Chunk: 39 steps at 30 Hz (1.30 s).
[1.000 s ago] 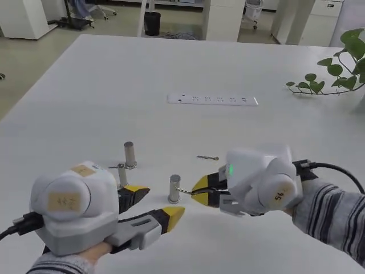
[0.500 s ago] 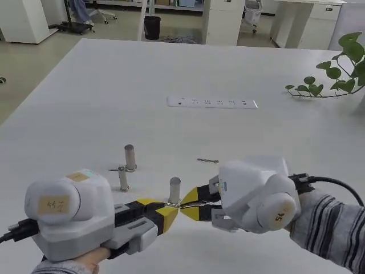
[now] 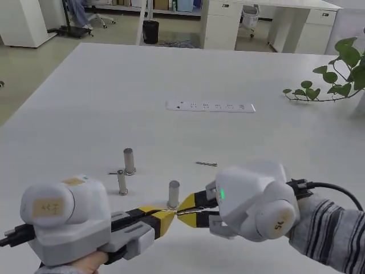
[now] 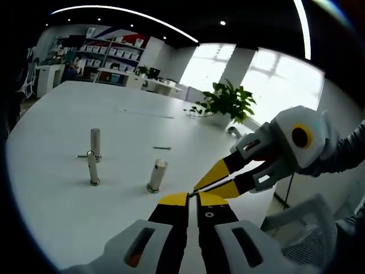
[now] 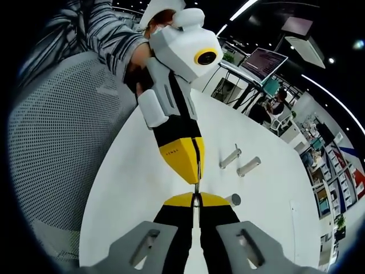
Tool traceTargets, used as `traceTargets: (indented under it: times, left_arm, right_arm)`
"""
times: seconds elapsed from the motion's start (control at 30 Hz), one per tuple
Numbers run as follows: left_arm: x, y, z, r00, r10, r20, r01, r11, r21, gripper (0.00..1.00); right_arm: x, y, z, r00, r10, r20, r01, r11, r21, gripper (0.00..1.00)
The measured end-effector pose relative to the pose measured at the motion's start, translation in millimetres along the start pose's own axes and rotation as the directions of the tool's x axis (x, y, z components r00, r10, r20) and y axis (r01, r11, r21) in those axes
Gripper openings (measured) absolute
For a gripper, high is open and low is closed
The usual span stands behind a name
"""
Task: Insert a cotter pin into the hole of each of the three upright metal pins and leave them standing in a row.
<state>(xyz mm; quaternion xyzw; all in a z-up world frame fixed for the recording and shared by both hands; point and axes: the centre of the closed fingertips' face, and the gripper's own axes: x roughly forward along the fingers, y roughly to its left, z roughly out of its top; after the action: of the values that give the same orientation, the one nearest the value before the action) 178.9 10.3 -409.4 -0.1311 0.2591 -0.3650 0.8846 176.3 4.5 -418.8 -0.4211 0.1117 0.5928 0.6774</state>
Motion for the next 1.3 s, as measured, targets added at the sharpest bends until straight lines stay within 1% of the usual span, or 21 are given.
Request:
traceTargets:
  times: [0.07,0.13,0.4,0.57,0.97,1.2,1.27,1.3]
  left_arm:
    - [0.1,-2.5,0.2,0.9999,-0.014,0.005,0.014,1.000,-0.026,0.00]
    - [-0.4,-2.0,-0.1,0.9999,-0.011,0.005,0.011,1.000,-0.018,0.00]
    - [-1.6,-3.5,1.3,0.9997,-0.017,0.017,0.018,0.999,-0.028,0.00]
    - [-1.1,-4.2,2.0,0.9996,-0.015,0.023,0.015,1.000,-0.009,0.00]
    - [-2.2,-0.9,4.0,0.9992,-0.004,0.039,0.005,1.000,-0.021,0.00]
    - [-2.9,0.2,5.2,0.9986,-0.005,0.052,0.006,1.000,-0.030,0.01]
    - [-2.9,-1.5,5.1,0.9984,-0.019,0.054,0.020,0.999,-0.032,0.00]
    - [-2.9,-1.4,5.1,0.9984,-0.016,0.054,0.017,0.999,-0.029,0.00]
  right_arm:
    - [0.0,-0.7,0.5,1.0000,-0.004,-0.001,0.004,1.000,0.003,0.00]
    - [-0.2,-0.8,1.2,1.0000,-0.005,-0.001,0.005,1.000,0.002,0.00]
    - [-2.4,-1.8,2.4,0.9999,-0.015,-0.001,0.015,1.000,-0.005,0.00]
    - [-2.5,-2.6,1.8,0.9998,-0.021,-0.002,0.021,1.000,-0.005,0.00]
    - [-1.9,-2.6,3.2,0.9998,-0.021,0.004,0.021,1.000,-0.007,0.00]
    - [-1.8,-1.5,4.7,0.9998,-0.019,0.007,0.019,1.000,-0.007,0.00]
    - [-1.7,-1.2,5.2,0.9998,-0.019,0.008,0.019,1.000,-0.006,0.00]
    - [-1.7,-0.8,5.2,0.9998,-0.017,0.007,0.018,1.000,-0.004,0.00]
